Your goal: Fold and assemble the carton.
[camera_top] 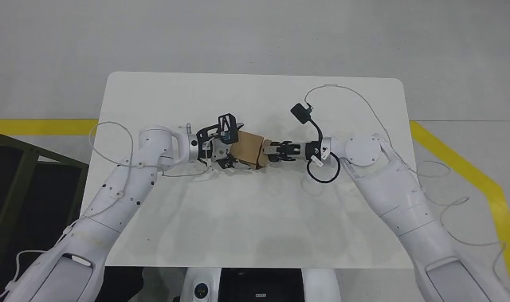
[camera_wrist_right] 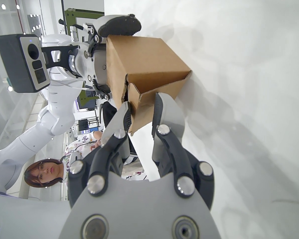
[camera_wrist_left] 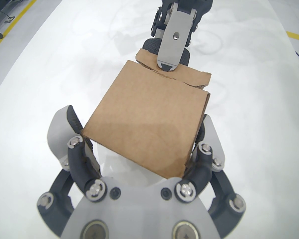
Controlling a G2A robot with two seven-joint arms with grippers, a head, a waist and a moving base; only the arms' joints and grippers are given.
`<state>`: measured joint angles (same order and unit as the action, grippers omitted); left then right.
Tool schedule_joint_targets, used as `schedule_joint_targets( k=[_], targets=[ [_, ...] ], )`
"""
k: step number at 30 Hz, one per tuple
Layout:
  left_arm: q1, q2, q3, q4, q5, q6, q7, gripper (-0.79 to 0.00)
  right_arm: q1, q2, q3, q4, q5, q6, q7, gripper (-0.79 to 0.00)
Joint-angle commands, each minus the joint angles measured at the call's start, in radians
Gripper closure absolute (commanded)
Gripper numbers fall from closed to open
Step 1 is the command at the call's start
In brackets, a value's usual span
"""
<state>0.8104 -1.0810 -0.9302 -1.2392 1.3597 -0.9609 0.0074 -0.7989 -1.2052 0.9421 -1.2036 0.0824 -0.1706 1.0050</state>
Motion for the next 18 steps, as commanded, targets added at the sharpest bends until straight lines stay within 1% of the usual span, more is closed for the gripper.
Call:
schedule_joint_targets(
  k=[1,9,15,17,18],
  targets=[
    [0.0,0.0,0.0,-0.001,0.0,-0.002,0.0,-0.785,0.002,-0.001,-0.003,-0.003,-0.001,0.002,0.0,-0.154],
    [0.001,-0.001,-0.002,-0.003,0.003,-0.003,0.001,-0.785,0.024,-0.013,-0.029,0.006,0.004,-0.003,0.0,-0.145],
    [0.001,-0.001,-0.002,-0.004,0.004,-0.005,-0.002,-0.785,0.035,-0.02,-0.036,0.02,0.023,-0.025,0.001,-0.166],
    [0.002,-0.001,-0.002,-0.006,0.006,-0.003,-0.001,-0.785,0.036,-0.021,-0.036,0.025,0.031,-0.033,0.002,-0.182],
    [0.002,-0.001,-0.002,-0.006,0.007,-0.004,-0.001,-0.785,0.036,-0.022,-0.036,0.027,0.037,-0.038,0.004,-0.203]
  ],
)
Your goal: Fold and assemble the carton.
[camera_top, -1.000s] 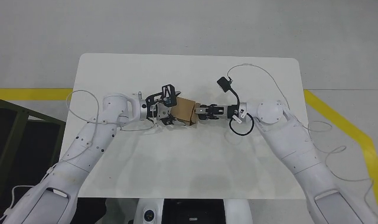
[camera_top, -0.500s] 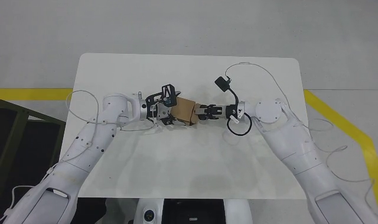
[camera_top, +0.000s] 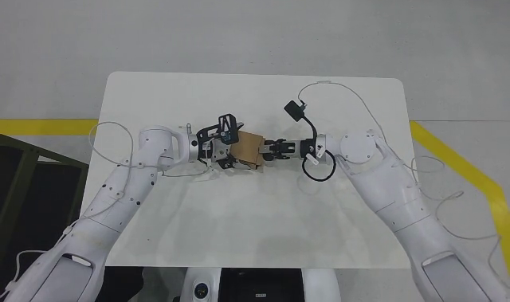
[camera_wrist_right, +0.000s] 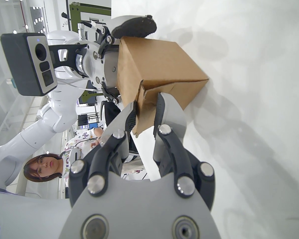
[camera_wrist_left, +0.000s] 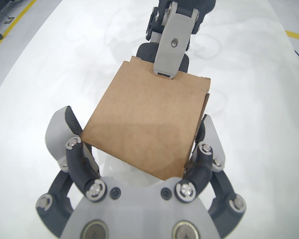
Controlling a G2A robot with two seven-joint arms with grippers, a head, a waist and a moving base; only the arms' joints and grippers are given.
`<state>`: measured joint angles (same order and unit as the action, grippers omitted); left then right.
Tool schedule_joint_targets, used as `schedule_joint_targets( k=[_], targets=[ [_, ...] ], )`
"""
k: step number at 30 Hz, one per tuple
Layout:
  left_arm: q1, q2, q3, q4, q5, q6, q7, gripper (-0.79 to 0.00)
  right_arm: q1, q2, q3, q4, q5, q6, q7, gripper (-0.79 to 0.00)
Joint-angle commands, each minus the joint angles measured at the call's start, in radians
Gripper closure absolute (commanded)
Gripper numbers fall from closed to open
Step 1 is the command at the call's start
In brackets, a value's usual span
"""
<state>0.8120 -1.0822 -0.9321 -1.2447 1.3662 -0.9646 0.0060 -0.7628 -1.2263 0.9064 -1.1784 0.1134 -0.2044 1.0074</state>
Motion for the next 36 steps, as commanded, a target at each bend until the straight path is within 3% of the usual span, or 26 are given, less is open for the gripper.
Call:
schedule_joint_targets(
  k=[1,14,26,36],
  targets=[
    [0.0,0.0,0.0,0.0,0.001,-0.001,0.0,-0.785,0.0,-0.001,0.0,0.004,0.011,-0.008,0.002,-0.212],
    [0.001,0.0,-0.003,0.002,0.004,0.0,-0.002,-0.785,-0.038,0.017,0.057,-0.03,0.034,-0.04,0.039,-0.222],
    [0.001,-0.002,-0.004,0.006,0.004,-0.001,-0.002,-0.785,-0.088,0.037,0.094,-0.052,-0.005,-0.003,0.043,0.0],
    [0.002,-0.003,-0.004,0.006,0.01,0.0,0.003,-0.785,-0.091,0.03,0.062,-0.074,-0.001,0.011,0.052,0.0]
  ],
)
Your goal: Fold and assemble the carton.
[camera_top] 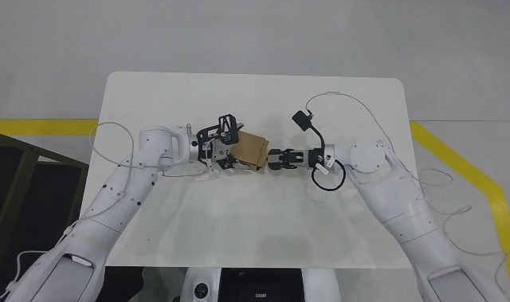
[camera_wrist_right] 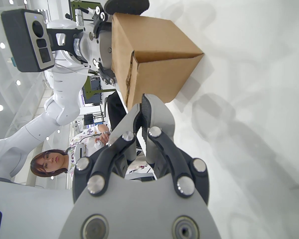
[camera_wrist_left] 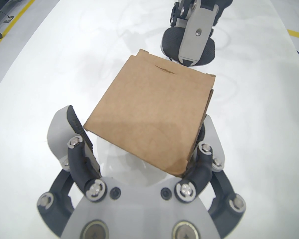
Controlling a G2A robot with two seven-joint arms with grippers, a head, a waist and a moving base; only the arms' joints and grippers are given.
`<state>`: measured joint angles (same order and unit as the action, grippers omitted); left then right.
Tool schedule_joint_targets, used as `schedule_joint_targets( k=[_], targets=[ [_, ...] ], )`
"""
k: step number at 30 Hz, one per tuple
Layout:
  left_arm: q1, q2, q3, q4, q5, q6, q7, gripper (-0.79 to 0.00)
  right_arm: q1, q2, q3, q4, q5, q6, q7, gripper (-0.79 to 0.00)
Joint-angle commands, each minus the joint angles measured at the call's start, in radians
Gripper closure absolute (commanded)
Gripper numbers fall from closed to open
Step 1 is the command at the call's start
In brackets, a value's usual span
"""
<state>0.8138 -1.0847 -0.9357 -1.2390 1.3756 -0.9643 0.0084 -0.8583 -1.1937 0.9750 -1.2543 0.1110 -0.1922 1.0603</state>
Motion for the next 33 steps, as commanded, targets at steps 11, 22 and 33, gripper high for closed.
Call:
schedule_joint_targets(
  k=[11,22,33],
  targets=[
    [0.0,-0.001,-0.001,0.0,0.001,-0.001,0.001,-0.785,0.055,-0.024,-0.059,0.05,0.012,-0.011,-0.017,0.0],
    [0.001,0.0,-0.006,-0.001,0.002,-0.003,0.003,-0.785,0.073,-0.032,-0.069,0.069,0.017,-0.025,-0.019,0.0],
    [0.055,0.036,-0.064,-0.073,-0.131,-0.048,-0.01,-0.785,0.026,-0.006,0.0,0.019,-0.002,-0.063,-0.007,0.0]
  ],
)
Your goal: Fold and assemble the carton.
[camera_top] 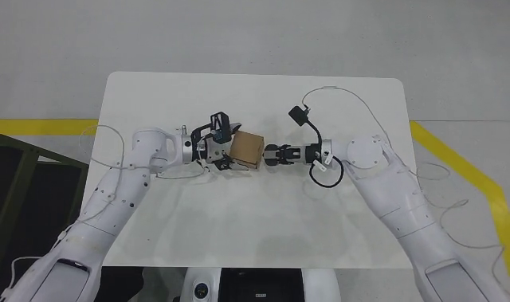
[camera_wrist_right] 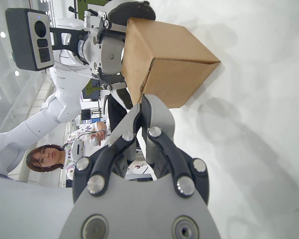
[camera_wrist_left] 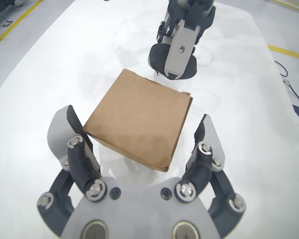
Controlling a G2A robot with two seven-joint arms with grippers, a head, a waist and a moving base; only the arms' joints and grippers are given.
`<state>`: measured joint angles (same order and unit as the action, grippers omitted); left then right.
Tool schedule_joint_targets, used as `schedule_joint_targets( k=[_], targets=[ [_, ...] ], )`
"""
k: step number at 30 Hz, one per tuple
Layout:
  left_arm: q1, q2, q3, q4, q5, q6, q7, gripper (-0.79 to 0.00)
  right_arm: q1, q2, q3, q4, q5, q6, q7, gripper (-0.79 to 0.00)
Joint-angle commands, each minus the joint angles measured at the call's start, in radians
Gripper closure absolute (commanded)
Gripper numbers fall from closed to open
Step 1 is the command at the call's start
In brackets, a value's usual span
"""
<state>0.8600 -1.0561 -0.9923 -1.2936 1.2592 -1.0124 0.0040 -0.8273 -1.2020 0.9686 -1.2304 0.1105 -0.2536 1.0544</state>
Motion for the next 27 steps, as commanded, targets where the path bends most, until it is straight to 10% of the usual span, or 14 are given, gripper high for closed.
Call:
schedule_joint_targets(
  k=[1,12,16,19,27],
  targets=[
    [0.016,0.014,-0.016,-0.035,-0.029,0.0,-0.01,-0.785,-0.011,0.005,0.014,-0.01,-0.005,-0.007,-0.005,0.0],
    [0.06,0.066,-0.152,-0.104,-0.207,0.021,-0.1,-0.785,-0.062,0.038,0.145,-0.062,-0.08,-0.252,-0.141,-0.102],
    [0.063,0.073,-0.186,-0.096,-0.253,0.045,-0.145,-0.785,-0.076,0.049,0.197,-0.039,-0.113,-0.376,-0.209,-0.36],
    [0.058,0.078,-0.209,-0.075,-0.296,0.065,-0.188,-0.785,-0.079,0.055,0.228,-0.009,-0.147,-0.442,-0.261,-0.785],
    [0.029,0.095,-0.279,-0.018,-0.395,0.07,-0.29,-0.785,-0.066,0.073,0.311,0.066,-0.283,-0.561,-0.401,-0.785]
  ],
)
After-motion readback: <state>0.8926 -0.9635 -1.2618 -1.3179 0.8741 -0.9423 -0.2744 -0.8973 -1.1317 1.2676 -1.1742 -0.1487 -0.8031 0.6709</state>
